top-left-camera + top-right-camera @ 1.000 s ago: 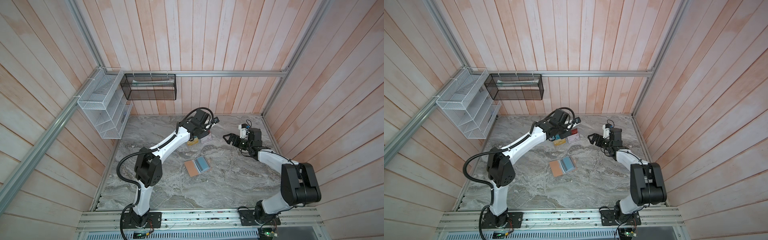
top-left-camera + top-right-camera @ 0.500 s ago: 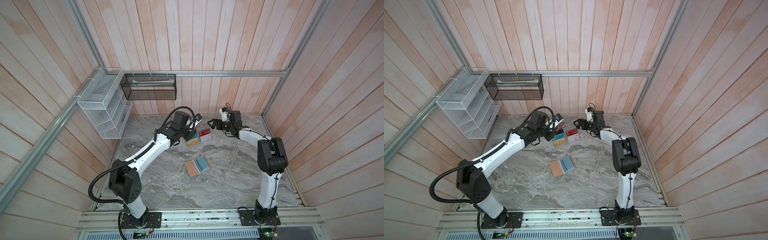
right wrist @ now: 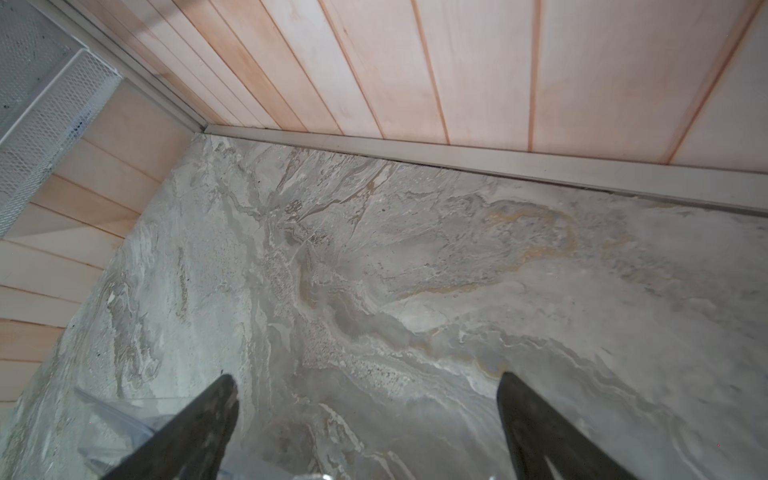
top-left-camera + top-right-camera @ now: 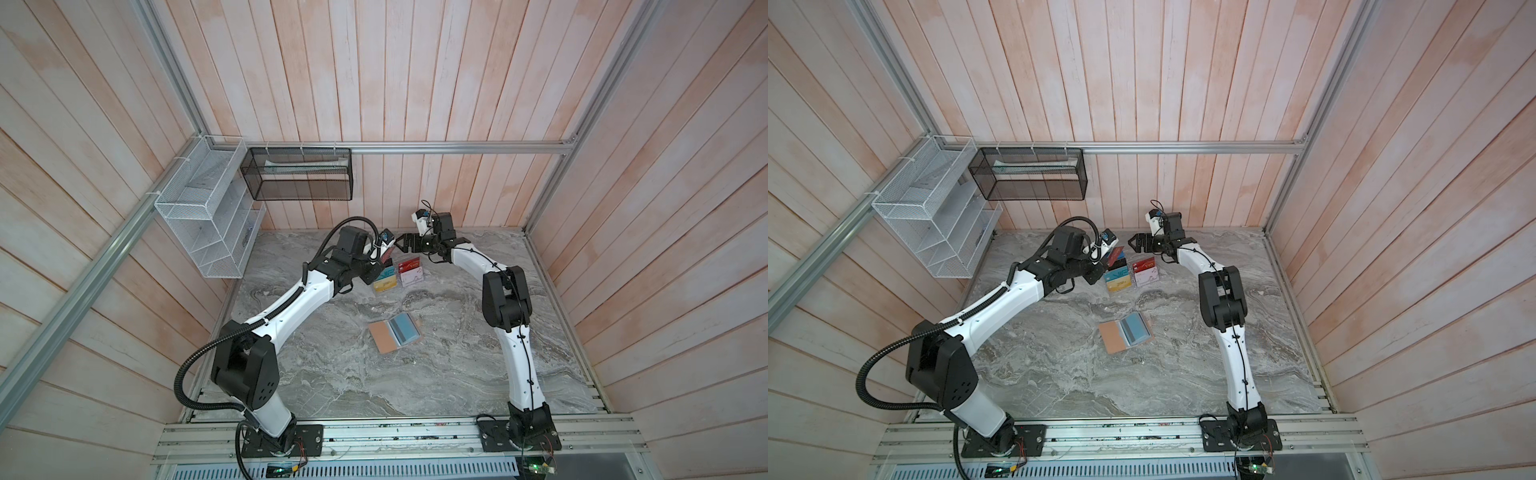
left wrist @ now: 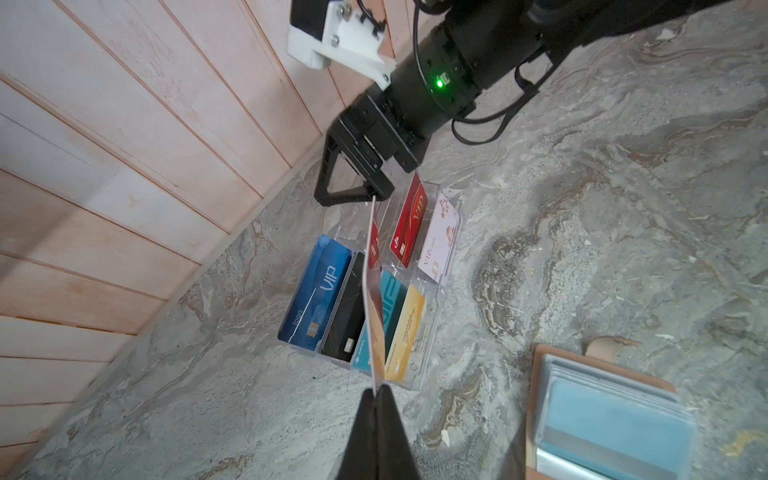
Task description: Take the credit cards out of the card holder
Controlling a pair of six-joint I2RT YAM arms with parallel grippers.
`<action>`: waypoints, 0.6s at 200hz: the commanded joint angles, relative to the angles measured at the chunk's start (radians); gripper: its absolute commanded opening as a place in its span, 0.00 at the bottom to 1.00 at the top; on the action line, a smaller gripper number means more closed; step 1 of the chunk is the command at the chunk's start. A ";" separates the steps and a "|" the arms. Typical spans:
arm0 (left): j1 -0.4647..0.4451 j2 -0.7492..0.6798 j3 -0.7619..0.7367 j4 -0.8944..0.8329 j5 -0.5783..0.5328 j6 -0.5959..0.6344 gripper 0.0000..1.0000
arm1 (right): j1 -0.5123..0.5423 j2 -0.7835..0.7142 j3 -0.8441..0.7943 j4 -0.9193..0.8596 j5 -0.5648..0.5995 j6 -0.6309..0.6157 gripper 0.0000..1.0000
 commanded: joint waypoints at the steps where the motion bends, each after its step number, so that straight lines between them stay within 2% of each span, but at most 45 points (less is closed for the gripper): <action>1: 0.013 -0.049 -0.022 0.042 0.026 -0.017 0.00 | 0.006 0.001 0.032 -0.045 -0.045 -0.015 0.98; 81: 0.014 -0.063 -0.033 0.038 0.021 -0.013 0.00 | 0.069 -0.213 -0.334 0.121 -0.040 0.015 0.98; 120: 0.014 -0.068 -0.035 0.023 0.042 -0.001 0.00 | 0.110 -0.295 -0.451 0.170 -0.020 0.047 0.98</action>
